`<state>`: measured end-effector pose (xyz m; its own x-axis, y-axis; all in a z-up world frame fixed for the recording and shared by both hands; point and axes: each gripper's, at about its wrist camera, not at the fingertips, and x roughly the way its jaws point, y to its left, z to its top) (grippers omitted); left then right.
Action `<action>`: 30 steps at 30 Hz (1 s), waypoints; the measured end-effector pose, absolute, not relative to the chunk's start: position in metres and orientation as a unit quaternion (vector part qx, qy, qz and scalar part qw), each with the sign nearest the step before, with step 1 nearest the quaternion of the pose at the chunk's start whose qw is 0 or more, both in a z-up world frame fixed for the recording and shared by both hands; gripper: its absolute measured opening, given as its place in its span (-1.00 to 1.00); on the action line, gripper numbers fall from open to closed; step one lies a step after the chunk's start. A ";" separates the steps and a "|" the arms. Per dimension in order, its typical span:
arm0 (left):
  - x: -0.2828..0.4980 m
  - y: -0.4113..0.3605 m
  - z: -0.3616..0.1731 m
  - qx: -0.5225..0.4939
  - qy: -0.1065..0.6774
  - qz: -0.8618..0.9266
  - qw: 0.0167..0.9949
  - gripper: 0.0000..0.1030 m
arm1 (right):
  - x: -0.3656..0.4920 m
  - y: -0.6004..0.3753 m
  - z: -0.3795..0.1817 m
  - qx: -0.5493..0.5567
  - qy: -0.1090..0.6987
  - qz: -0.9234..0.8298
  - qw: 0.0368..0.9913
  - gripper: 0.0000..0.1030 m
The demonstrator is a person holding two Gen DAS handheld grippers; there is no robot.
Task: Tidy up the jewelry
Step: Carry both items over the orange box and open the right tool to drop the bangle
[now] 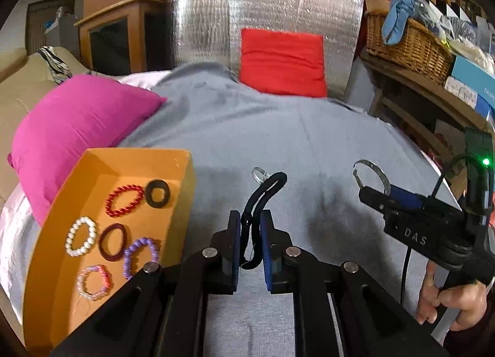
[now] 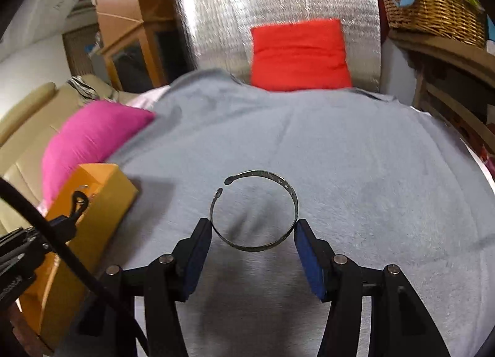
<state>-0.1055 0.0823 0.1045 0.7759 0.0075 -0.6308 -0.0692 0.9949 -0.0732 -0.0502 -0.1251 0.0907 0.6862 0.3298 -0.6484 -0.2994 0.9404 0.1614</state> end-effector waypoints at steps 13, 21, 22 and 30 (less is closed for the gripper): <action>-0.147 0.126 0.130 -0.053 0.281 0.089 0.954 -0.75 | -0.095 -0.074 0.121 0.016 0.310 0.240 0.920 0.13; -0.182 0.181 0.117 -0.068 0.289 0.175 0.939 -0.74 | -0.134 -0.007 0.133 -0.016 0.293 0.309 0.905 0.13; -0.186 0.190 0.114 -0.072 0.292 0.186 0.935 -0.74 | -0.141 0.003 0.133 -0.024 0.292 0.318 0.902 0.13; -0.211 0.244 0.091 -0.101 0.319 0.257 0.907 -0.74 | -0.183 0.072 0.127 -0.076 0.308 0.384 0.867 0.13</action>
